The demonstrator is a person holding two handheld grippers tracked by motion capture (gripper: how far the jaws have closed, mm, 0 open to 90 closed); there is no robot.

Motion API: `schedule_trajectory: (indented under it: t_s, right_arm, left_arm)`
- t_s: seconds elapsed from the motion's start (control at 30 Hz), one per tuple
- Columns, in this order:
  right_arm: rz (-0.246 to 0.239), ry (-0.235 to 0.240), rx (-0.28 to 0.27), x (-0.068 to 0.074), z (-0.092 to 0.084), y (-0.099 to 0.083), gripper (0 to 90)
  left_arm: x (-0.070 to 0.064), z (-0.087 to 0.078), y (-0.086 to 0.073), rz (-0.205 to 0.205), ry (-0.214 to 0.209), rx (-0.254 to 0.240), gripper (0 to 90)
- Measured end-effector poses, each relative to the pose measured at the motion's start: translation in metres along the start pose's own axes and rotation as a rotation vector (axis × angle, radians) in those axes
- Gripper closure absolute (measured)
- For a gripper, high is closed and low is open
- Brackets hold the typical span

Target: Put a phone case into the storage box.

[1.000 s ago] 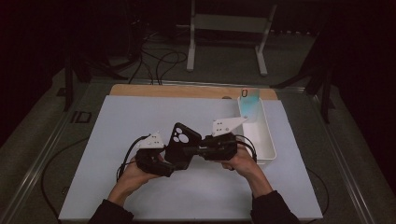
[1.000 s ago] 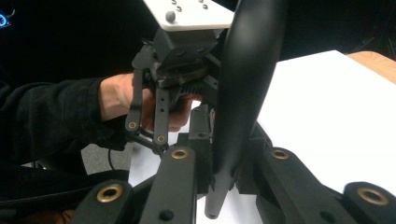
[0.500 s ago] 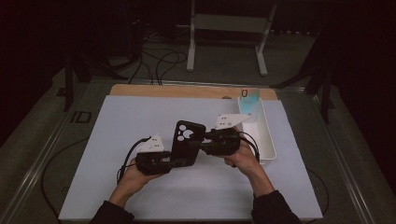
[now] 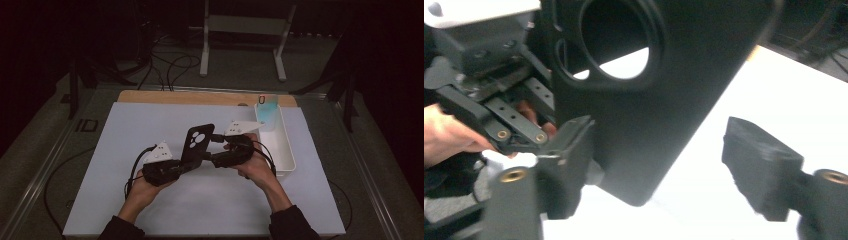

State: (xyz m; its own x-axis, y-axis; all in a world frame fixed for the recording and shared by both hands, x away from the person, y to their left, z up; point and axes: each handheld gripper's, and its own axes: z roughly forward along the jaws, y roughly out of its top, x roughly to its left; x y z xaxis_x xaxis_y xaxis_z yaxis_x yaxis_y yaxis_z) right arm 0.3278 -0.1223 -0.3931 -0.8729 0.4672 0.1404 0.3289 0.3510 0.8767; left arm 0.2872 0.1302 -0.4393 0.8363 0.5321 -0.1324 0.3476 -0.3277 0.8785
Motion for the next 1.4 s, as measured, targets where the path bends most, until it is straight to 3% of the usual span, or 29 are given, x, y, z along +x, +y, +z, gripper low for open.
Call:
schedule_trajectory:
  t_s: [0.17, 0.47, 0.63, 0.77, 1.0, 1.4]
  right_arm:
    - [0.008, -0.06, 0.008, 0.005, 0.0, 0.002, 15.0]
    - [0.062, -0.097, -0.011, 0.013, 0.005, 0.003, 10.9]
    - [0.113, -0.128, -0.074, 0.017, 0.007, 0.008, 12.7]
    - [0.155, -0.112, -0.111, 0.017, 0.006, 0.012, 16.4]
    - [0.246, -0.109, -0.144, 0.016, 0.008, 0.016, 15.2]
    - [0.281, -0.142, -0.155, 0.017, 0.017, 0.018, 11.0]
  left_arm:
    - [0.002, -0.002, -0.001, -0.02, 0.048, -0.004, 85.0]
    - [0.0, 0.002, -0.003, -0.019, 0.082, 0.005, 85.0]
    - [-0.002, 0.005, -0.005, -0.014, 0.093, 0.021, 84.9]
    - [-0.004, 0.008, -0.007, -0.013, 0.094, 0.029, 84.9]
    - [-0.009, 0.016, -0.008, -0.022, 0.123, 0.026, 84.9]
    - [-0.019, 0.024, -0.006, -0.013, 0.12, 0.033, 84.7]
